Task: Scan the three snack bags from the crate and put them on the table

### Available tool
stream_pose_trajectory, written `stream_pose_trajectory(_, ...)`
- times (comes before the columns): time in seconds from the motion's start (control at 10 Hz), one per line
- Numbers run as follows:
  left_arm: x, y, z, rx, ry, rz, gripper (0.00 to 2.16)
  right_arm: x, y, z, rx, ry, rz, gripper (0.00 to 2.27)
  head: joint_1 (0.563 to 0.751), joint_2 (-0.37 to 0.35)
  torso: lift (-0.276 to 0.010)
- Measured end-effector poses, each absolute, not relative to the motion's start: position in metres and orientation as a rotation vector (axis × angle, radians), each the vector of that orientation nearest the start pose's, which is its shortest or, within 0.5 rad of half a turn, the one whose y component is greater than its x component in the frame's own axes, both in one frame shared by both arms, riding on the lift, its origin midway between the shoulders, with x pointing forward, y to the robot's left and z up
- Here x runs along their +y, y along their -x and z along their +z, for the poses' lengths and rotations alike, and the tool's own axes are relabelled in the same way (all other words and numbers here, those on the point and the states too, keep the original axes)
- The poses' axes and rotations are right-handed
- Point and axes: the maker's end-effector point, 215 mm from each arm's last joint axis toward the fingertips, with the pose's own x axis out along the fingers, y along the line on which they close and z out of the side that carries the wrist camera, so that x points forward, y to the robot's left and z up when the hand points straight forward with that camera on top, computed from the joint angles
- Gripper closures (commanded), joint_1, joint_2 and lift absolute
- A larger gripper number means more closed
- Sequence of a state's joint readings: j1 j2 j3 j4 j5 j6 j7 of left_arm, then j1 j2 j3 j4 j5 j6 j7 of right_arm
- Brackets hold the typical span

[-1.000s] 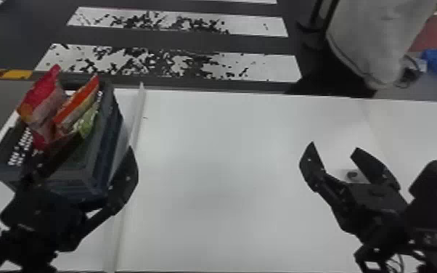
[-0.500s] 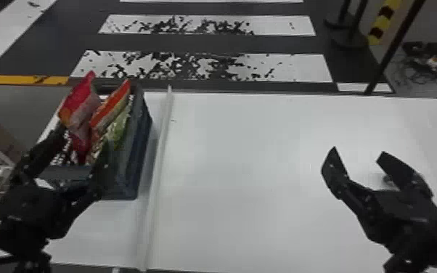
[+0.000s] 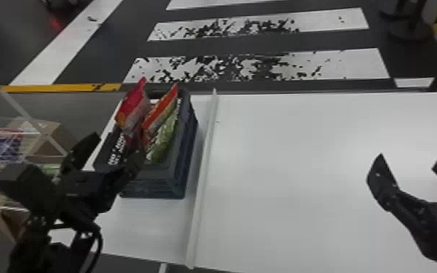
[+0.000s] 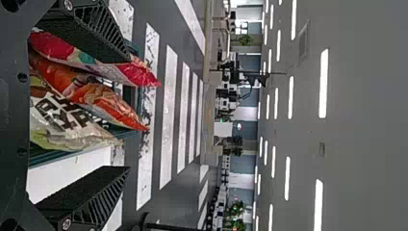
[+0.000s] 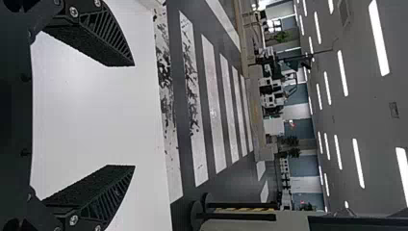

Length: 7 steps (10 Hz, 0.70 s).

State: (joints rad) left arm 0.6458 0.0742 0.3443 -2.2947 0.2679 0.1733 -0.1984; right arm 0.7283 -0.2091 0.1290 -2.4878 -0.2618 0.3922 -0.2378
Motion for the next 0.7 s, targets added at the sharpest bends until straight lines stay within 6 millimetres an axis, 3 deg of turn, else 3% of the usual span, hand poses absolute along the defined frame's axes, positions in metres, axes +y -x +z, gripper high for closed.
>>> stream_pose_trajectory(0.2,0.369,-0.413,-0.290,0.065,-0.006,0.066,0.08,-0.174,-0.373,-0.319,0.265,-0.112,0.087,0.13,0.695,0.276,-0.094)
stream_pose_trajectory(0.5,0.396,-0.440,-0.311,0.117,-0.007,0.129,0.09,-0.174,-0.375,-0.329,0.281,-0.103,0.089,0.13,0.695,0.297,-0.094)
stream_pose_trajectory(0.7,0.410,-0.450,-0.311,0.109,-0.014,0.150,0.09,-0.172,-0.377,-0.337,0.290,-0.098,0.092,0.13,0.695,0.316,-0.094)
